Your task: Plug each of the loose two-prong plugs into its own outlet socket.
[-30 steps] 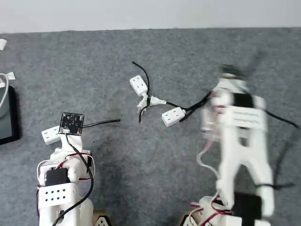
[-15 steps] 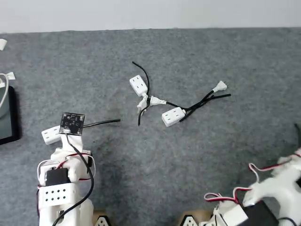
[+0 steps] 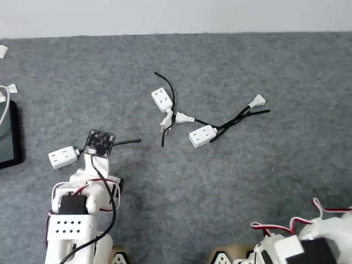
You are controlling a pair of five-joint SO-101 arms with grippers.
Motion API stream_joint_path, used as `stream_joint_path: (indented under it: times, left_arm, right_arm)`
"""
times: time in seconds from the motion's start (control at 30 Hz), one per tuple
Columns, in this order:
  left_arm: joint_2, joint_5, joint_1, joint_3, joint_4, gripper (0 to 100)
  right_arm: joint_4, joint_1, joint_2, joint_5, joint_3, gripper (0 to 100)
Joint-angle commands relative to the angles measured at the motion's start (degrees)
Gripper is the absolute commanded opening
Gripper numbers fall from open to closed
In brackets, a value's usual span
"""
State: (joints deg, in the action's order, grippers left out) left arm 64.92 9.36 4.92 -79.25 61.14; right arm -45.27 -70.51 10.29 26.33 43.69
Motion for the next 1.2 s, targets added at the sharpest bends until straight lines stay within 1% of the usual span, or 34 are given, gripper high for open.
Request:
stream_joint_path:
  times: [0.0, 0.1, 0.23, 0.3, 0.37, 0.5, 0.57, 0.67, 0.87, 0.97, 1.03, 1.17]
  left_arm:
    - [0.18, -0.26, -7.56, 10.42, 4.48, 19]
    - [0.09, 2.02, -14.95, 17.01, 8.62, 19]
    - [-4.57, 2.73, -21.98, 23.08, 8.09, 19]
    - [-10.9, 2.81, -23.82, 25.54, 4.66, 19]
    - [-18.64, 3.78, -25.23, 27.82, -0.44, 19]
    - [-34.11, 11.87, -29.19, 32.92, -9.14, 19]
    - [-40.88, 13.54, -31.03, 35.82, -11.96, 19]
    - [-50.9, 13.54, -32.7, 41.36, -14.24, 19]
    - [-68.92, 13.36, -35.25, 57.27, -14.15, 19]
    - [-77.01, 13.1, -36.4, 66.07, -14.07, 19]
    - [-82.37, 11.43, -36.75, 71.6, -13.98, 19]
    - [-91.87, 10.55, -37.01, 82.68, -8.97, 19]
  right_arm:
    - [-0.48, -0.48, -1.1, 0.44, -6.42, 19.7]
    - [-5.14, 0.04, -2.24, 0.44, -10.99, 14.7]
    - [-12.62, 1.27, -2.42, 0.26, -17.41, 15.6]
    - [-15.6, 2.15, -2.42, -2.29, -20.31, 17.9]
    - [-17.54, 3.03, -2.42, -5.89, -22.95, 21.2]
    - [-18.33, 6.11, -2.42, -11.43, -27.25, 28.1]
    - [-18.33, 6.81, -1.98, -12.75, -27.96, 29.2]
    - [-18.42, 6.81, -1.98, -12.92, -28.04, 29.2]
    - [-16.04, 6.99, -3.12, -13.1, -26.2, 29.2]
    - [-14.11, 8.66, -3.74, -13.1, -25.85, 29.2]
    - [-13.85, 9.1, -4.26, -13.1, -26.02, 29.2]
    - [-13.85, 9.1, -4.26, -12.75, -26.11, 29.2]
